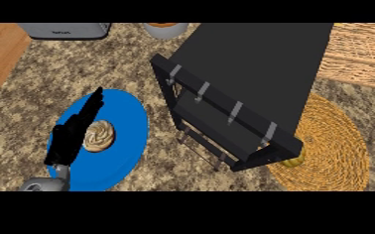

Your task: Pick the lemon from the placemat and place it in the tiered shelf

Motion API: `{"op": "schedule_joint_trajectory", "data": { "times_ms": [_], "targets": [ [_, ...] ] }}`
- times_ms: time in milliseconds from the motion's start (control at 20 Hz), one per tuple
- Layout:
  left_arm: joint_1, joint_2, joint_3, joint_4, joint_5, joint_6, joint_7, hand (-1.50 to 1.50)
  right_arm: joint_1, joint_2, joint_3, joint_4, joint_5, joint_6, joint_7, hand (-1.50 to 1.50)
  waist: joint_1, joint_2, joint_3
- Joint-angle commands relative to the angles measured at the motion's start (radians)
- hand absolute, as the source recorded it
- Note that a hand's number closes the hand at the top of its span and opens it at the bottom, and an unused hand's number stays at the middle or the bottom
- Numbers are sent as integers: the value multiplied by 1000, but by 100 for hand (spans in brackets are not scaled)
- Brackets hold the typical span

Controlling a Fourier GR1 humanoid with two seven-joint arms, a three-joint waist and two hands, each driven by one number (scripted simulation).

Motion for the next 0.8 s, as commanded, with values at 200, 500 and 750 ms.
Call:
{"op": "schedule_joint_trajectory", "data": {
  "times_ms": [200, 500, 750],
  "targets": [
    [2, -38, -13, 104, 13, -44, -12, 0, -258, 157, 111, 56, 65, -60, 234, 150, 10, 12, -12],
    [-20, -95, -50, 91, -35, 3, 31, 0, -407, 276, 195, 209, 190, -102, 193, 150, 12, 15, -11],
    [-50, -39, 6, 80, 0, -49, 56, 0, -490, 395, 296, 327, 308, -138, 154, 150, 17, 17, -11]
  ]
}}
